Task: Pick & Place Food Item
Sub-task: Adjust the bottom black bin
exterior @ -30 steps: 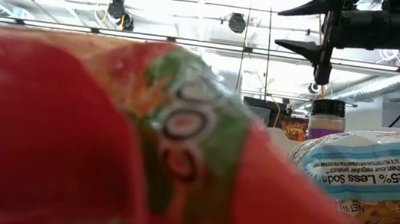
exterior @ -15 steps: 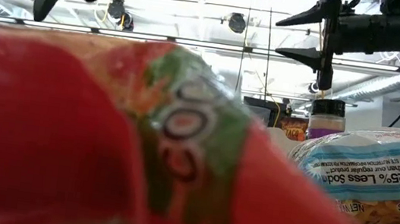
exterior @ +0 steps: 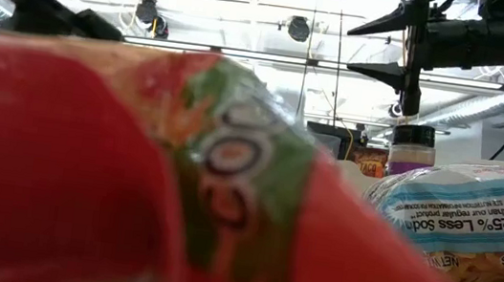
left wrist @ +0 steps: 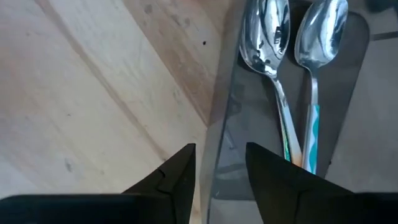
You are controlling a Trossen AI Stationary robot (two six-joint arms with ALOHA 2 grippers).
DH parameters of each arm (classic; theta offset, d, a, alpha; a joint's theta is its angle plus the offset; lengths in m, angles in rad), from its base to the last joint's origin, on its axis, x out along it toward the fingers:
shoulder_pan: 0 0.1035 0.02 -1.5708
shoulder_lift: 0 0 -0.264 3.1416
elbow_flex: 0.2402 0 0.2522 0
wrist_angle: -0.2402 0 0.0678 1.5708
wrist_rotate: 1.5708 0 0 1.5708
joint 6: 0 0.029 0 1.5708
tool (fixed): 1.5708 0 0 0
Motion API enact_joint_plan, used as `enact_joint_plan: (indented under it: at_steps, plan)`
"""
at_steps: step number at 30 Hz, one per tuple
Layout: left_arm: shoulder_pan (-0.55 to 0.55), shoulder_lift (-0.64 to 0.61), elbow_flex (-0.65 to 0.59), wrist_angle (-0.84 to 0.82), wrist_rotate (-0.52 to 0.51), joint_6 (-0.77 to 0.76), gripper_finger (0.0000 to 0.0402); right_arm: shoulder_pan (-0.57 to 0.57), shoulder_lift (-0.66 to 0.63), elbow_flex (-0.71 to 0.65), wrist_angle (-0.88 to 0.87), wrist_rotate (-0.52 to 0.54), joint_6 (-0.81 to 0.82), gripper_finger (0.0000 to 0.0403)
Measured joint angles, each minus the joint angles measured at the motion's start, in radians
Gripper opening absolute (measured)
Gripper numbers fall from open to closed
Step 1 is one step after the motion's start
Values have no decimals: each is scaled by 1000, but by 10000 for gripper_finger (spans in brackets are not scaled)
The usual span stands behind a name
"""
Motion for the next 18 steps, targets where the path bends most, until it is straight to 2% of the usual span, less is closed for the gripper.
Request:
enact_joint_plan:
  at_steps: [7, 12, 18]
  plan:
    - [-13, -3, -65, 95, -11, -72, 136, 0, 0, 0, 0, -1, 11, 212]
    - [-12, -3, -91, 117, -53, -133, 136, 0, 0, 0, 1, 0, 12, 212]
    - [-11, -3, -121, 120, -54, -182, 136, 0, 0, 0, 1, 0, 26, 212]
